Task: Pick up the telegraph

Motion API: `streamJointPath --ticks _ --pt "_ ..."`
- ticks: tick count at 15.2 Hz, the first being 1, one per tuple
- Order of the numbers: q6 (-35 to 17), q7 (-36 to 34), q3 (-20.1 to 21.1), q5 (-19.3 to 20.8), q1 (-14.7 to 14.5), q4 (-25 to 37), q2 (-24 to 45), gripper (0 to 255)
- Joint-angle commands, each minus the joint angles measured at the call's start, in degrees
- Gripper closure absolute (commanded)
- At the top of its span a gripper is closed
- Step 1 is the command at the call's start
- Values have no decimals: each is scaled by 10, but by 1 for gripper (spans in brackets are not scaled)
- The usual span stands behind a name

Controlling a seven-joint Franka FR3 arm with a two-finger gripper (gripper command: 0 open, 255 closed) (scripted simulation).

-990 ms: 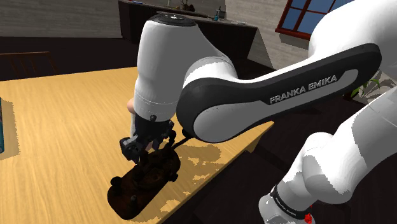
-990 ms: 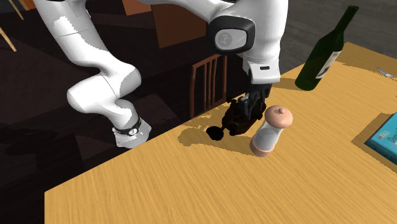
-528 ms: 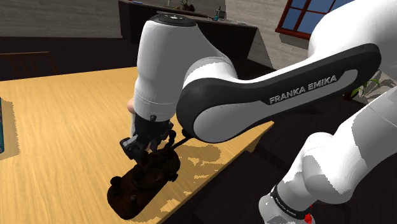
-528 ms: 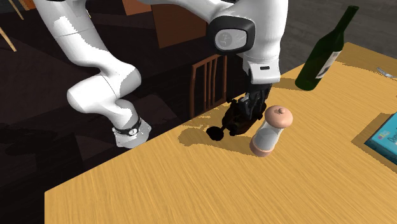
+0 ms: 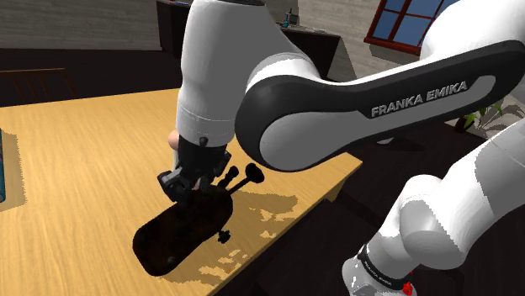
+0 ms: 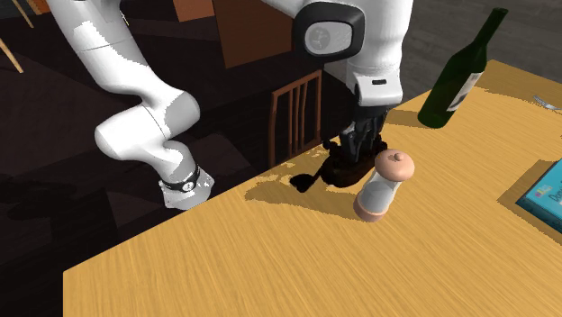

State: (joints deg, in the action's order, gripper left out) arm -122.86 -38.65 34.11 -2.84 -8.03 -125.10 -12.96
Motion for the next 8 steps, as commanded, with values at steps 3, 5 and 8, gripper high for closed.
streamJointPath --ticks 3,5,8 --pt "30 4 -4 -3 0 25 -7 255" --pt "46 6 -6 -5 0 38 -10 255" --pt "69 9 -9 -6 1 58 -14 255"
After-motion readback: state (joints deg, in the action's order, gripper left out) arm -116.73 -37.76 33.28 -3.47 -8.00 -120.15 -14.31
